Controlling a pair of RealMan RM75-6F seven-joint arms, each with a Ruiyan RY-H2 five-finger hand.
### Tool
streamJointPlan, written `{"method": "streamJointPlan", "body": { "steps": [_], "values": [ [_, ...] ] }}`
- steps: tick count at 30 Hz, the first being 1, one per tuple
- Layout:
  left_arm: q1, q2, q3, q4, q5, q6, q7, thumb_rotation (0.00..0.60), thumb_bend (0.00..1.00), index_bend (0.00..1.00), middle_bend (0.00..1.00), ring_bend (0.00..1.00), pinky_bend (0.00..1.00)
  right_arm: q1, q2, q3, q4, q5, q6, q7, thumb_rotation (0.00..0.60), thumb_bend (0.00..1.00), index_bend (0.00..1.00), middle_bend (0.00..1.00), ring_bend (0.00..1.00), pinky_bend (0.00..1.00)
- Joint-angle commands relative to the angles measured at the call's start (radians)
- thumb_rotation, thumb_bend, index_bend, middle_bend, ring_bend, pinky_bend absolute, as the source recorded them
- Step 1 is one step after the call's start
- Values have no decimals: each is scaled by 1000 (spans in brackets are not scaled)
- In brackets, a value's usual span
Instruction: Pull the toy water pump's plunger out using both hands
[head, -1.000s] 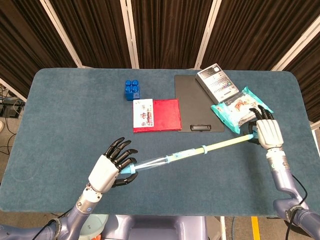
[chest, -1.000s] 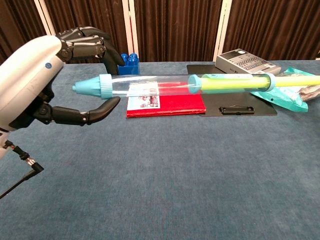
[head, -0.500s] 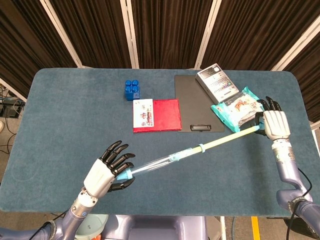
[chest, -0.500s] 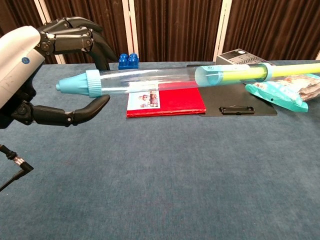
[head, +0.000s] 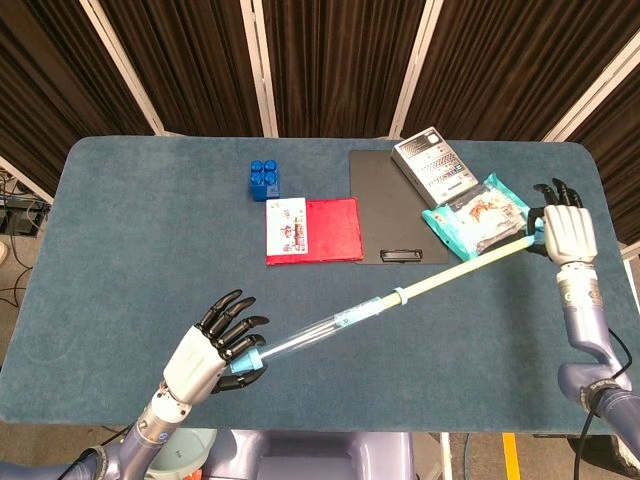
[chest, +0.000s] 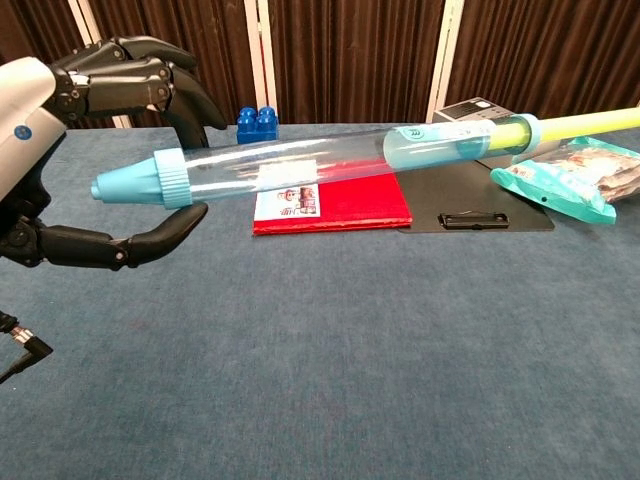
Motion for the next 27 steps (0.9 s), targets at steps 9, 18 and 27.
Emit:
{"method": "streamJointPlan", "body": {
  "steps": [9, 18, 27],
  "values": [
    [13, 5, 10, -3, 30, 12, 6, 600, 466, 760, 327, 143, 137, 30, -14, 14, 48, 23, -28, -19, 600, 369, 797, 202, 70, 132],
    [25, 7, 19, -6, 53, 19, 10, 600, 466, 760, 328, 143, 138, 32, -7, 18, 64, 37, -37, -27, 600, 365, 798, 201, 70, 133],
    [5, -21, -28, 59, 48, 3, 27, 600, 455, 714, 317, 143, 137, 11, 2, 2, 35, 25, -9, -28, 600, 321, 761, 191, 70, 133]
  ]
}}
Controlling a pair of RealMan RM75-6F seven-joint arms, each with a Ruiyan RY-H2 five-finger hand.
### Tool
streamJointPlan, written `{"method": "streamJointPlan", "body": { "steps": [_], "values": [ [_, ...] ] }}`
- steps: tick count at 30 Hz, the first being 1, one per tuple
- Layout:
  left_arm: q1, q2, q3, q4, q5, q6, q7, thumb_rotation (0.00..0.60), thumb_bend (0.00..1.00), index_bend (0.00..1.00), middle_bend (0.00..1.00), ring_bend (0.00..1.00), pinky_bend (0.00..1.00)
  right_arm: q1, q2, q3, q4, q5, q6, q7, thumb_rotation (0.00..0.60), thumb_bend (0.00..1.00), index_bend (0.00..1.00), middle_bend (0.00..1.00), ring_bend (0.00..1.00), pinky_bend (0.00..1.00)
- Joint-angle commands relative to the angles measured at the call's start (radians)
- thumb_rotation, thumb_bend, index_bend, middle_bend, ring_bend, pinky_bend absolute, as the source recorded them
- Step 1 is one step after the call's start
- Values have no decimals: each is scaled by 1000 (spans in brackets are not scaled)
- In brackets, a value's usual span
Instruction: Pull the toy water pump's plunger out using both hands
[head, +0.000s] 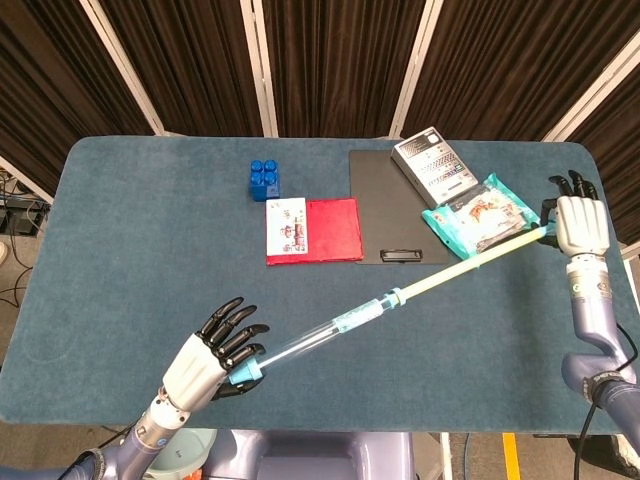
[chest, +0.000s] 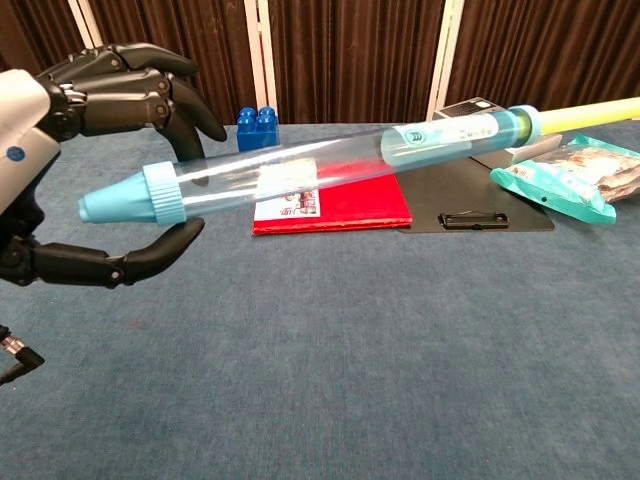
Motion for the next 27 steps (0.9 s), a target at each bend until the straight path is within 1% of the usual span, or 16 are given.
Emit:
{"method": "streamJointPlan", "body": {
  "steps": [1, 4, 6, 9, 12, 17, 19, 21, 24, 25, 27],
  "values": [
    [-14, -17, -28, 35, -1, 2, 0, 600, 445, 673, 311, 143, 138, -6, 3, -5, -16, -5, 14, -6, 600, 314, 749, 189, 71, 133],
    [-26, -24, -45, 60, -21, -14, -19, 600, 407, 566, 300, 143, 138, -12, 4, -6, -32, -1, 18, -13, 600, 299, 725, 184, 71, 132],
    [-32, -26, -55, 77, -30, -20, -28, 600, 392, 536, 297, 143, 137, -22, 5, -8, -48, 1, 25, -15, 600, 285, 709, 179, 72, 133],
    [-38, -33, -77, 135, -34, -2, -25, 600, 384, 519, 297, 143, 138, -52, 13, -21, -103, -5, 62, -18, 600, 262, 691, 172, 72, 133],
    [-32, -38, -83, 192, -44, 23, -52, 600, 380, 512, 297, 143, 138, -93, 20, -51, -145, -26, 118, -65, 600, 252, 680, 165, 71, 133],
    [-19, -37, -74, 252, -78, 27, -118, 600, 352, 496, 296, 143, 138, -139, 12, -98, -166, -39, 146, -145, 600, 230, 586, 128, 60, 133],
    [-15, -37, -71, 274, -90, 24, -136, 600, 353, 492, 319, 143, 137, -153, 7, -119, -169, -44, 139, -163, 600, 223, 565, 128, 59, 133],
    [-12, -39, -68, 291, -104, 20, -158, 600, 351, 492, 338, 143, 137, -164, -1, -137, -166, -57, 142, -166, 600, 213, 563, 134, 60, 133],
    [-5, -43, -65, 327, -127, 8, -183, 600, 337, 492, 318, 143, 138, -177, -20, -168, -148, -85, 143, -143, 600, 201, 529, 126, 59, 133],
    [-3, -45, -64, 347, -136, 4, -196, 600, 334, 491, 312, 143, 138, -182, -30, -182, -136, -96, 135, -132, 600, 199, 505, 120, 58, 133],
    [1, -50, -65, 374, -153, -1, -220, 600, 327, 485, 307, 143, 138, -187, -45, -198, -117, -108, 129, -123, 600, 192, 296, 103, 53, 133]
  ]
}}
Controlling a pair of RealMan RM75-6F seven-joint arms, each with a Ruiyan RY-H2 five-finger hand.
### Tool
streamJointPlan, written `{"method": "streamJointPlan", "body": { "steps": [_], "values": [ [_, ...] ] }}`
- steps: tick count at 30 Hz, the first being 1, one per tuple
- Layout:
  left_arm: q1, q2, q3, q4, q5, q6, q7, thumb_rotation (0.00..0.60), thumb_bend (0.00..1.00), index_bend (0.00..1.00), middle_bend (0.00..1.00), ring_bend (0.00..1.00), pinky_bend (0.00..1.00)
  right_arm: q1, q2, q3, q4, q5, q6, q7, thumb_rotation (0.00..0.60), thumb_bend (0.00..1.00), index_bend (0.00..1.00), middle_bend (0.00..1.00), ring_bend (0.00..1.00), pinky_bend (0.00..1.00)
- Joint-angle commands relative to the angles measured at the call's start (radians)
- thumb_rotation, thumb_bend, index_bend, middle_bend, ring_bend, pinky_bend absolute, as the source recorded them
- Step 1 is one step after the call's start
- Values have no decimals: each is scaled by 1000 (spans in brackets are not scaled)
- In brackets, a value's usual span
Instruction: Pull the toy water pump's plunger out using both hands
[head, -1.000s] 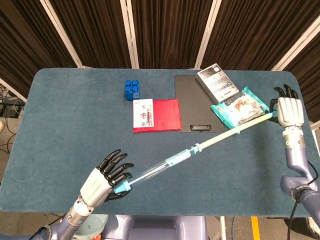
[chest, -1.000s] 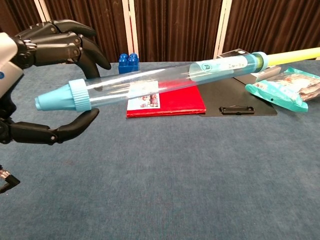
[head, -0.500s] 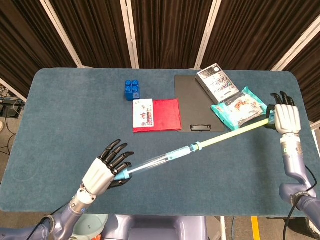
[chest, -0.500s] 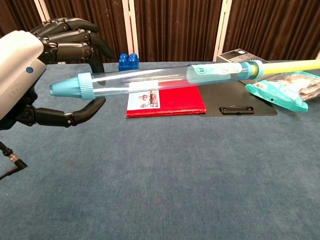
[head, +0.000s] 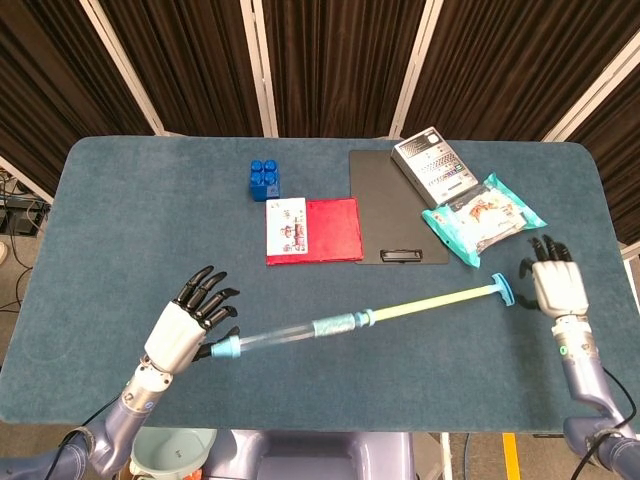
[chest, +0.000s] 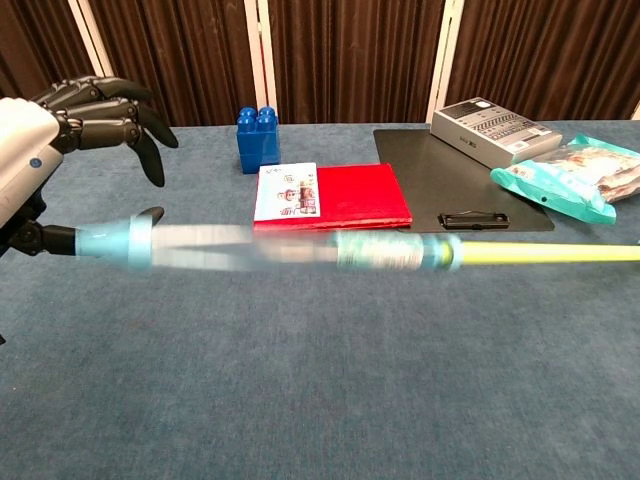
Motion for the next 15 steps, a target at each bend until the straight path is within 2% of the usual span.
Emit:
{"method": "streamJointPlan", "body": {
  "steps": [1, 2, 3, 4, 5, 7, 10, 15],
  "values": [
    [9, -11, 0, 55, -35, -12, -52, 600, 321, 474, 303, 143, 138, -14, -30, -29, 36, -27, -7, 23, 600, 182, 177, 92, 47, 133],
    [10, -15, -1, 69, -43, -12, -65, 600, 306, 458, 297, 143, 138, -16, -37, -35, 46, -35, -5, 28, 600, 157, 152, 79, 40, 133],
    [11, -18, -3, 86, -52, -11, -78, 600, 292, 444, 293, 143, 138, -20, -43, -42, 53, -44, 0, 34, 600, 133, 197, 71, 35, 133],
    [14, -16, -7, 95, -63, -13, -86, 600, 269, 424, 285, 143, 138, -23, -46, -48, 51, -55, 7, 37, 600, 90, 283, 61, 29, 133],
    [17, -7, -10, 95, -74, -14, -98, 600, 245, 410, 278, 143, 138, -26, -43, -55, 41, -70, 27, 38, 600, 61, 305, 55, 25, 133],
    [23, 9, -16, 85, -89, -8, -111, 600, 215, 401, 268, 143, 137, -32, -31, -61, 11, -93, 62, 41, 600, 11, 238, 40, 16, 132],
    [40, 38, -31, 64, -116, 7, -97, 600, 186, 385, 238, 139, 138, -38, 2, -66, -58, -130, 120, 35, 600, 0, 161, 20, 4, 120],
    [83, 102, -37, -24, -171, -11, -8, 600, 153, 328, 188, 132, 137, -52, 55, -55, -185, -162, 214, -34, 600, 0, 132, 0, 0, 98]
  ]
}}
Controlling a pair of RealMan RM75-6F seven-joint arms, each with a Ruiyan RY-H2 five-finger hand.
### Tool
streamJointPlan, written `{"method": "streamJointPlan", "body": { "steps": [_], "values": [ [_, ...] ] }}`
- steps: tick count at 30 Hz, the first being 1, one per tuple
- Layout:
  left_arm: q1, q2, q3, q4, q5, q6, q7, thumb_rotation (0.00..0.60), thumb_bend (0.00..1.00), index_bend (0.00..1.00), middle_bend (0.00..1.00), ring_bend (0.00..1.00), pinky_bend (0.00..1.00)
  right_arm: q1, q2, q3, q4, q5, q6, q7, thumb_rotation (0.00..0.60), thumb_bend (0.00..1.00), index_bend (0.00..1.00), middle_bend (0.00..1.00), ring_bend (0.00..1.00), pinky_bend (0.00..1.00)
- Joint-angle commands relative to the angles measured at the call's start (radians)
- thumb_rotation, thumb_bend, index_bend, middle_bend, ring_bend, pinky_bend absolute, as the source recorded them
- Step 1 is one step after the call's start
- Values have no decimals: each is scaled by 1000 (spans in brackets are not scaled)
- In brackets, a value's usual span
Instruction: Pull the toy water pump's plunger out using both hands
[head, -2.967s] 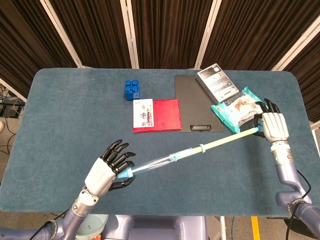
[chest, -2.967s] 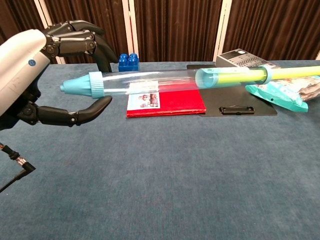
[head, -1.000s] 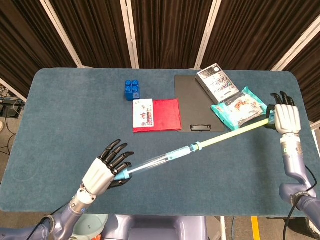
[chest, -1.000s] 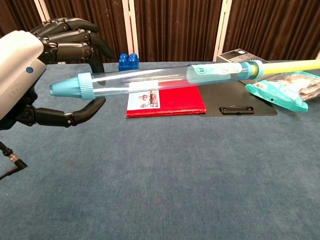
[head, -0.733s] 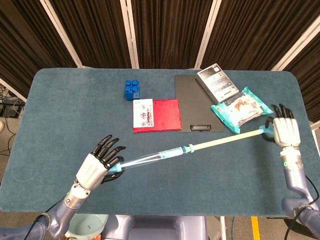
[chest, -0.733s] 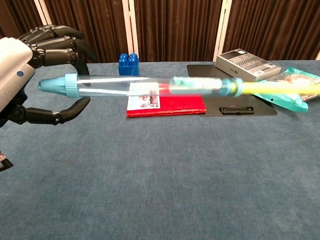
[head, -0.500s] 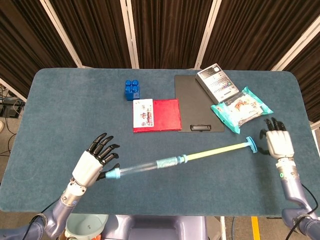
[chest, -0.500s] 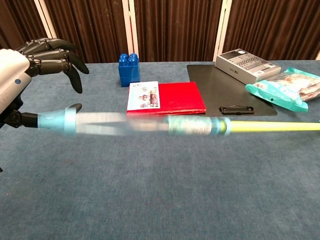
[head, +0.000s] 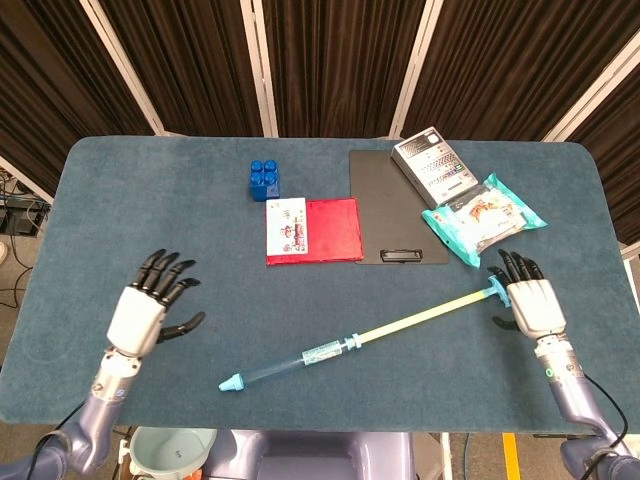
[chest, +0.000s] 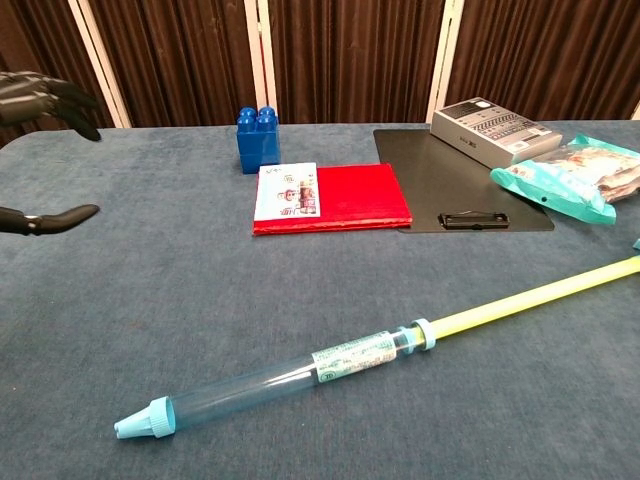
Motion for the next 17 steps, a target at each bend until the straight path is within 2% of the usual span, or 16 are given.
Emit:
{"method": "streamJointPlan", "body": {
  "steps": [1, 7, 9, 12, 14, 17],
  "values": [
    [42, 60, -2, -87, -51, -26, 92, 600, 144, 319, 183, 132, 137, -19, 51, 11, -110, -31, 86, -77, 600, 0, 124, 0, 0, 90],
    [129, 223, 16, -369, -185, -120, 330, 600, 136, 218, 157, 132, 136, -77, 126, 28, -364, -13, 190, -339, 600, 0, 55, 0, 0, 74],
    [155, 276, 27, -465, -223, -142, 357, 600, 132, 199, 152, 130, 136, -108, 150, 16, -453, -12, 219, -385, 600, 0, 48, 0, 0, 73],
    [168, 317, 45, -513, -208, -142, 390, 600, 121, 192, 124, 93, 134, -150, 164, -14, -511, -17, 246, -383, 600, 0, 23, 0, 0, 67],
    [182, 324, 49, -519, -175, -102, 399, 600, 117, 191, 109, 73, 132, -166, 185, -28, -548, -23, 250, -406, 600, 0, 17, 0, 0, 65],
    [195, 322, 60, -496, -118, -53, 379, 600, 112, 172, 100, 67, 131, -183, 201, -18, -561, -27, 280, -390, 600, 0, 8, 0, 0, 65]
  ]
}}
